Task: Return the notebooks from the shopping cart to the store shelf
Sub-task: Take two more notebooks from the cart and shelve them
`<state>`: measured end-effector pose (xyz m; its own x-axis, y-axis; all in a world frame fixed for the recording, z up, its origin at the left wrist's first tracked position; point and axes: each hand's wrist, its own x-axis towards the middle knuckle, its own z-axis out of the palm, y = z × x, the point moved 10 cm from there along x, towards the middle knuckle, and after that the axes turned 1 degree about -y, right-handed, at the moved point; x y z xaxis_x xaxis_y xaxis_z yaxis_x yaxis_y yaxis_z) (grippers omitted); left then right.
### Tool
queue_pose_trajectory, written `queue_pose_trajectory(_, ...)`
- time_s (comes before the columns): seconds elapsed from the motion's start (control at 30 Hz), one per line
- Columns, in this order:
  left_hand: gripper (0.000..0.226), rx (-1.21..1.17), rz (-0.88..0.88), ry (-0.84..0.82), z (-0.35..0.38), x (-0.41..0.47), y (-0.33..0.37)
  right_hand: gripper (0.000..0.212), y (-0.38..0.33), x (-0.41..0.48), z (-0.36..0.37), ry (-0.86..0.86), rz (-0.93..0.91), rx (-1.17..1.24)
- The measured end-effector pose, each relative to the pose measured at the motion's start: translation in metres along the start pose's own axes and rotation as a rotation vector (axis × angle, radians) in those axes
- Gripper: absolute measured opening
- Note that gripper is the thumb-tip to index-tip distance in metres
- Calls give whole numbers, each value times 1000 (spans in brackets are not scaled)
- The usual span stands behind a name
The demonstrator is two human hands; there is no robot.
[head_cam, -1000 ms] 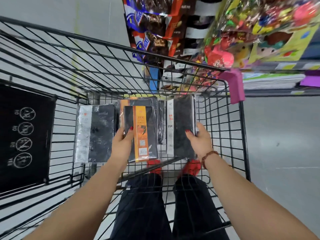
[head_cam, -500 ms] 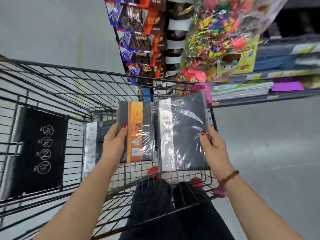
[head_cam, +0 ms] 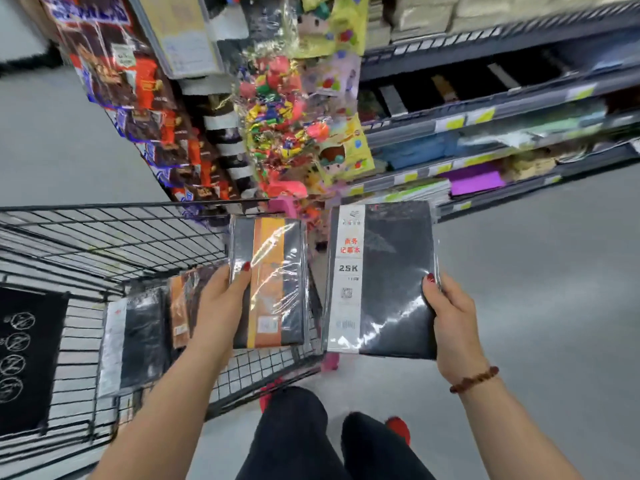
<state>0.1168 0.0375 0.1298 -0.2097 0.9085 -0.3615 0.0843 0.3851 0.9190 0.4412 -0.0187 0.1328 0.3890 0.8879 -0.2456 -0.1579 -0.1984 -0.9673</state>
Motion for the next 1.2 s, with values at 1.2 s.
queue_pose_trajectory(1.2, 12, -34, 22, -399, 535, 86, 158, 20, -151, 274, -379, 288, -50, 132)
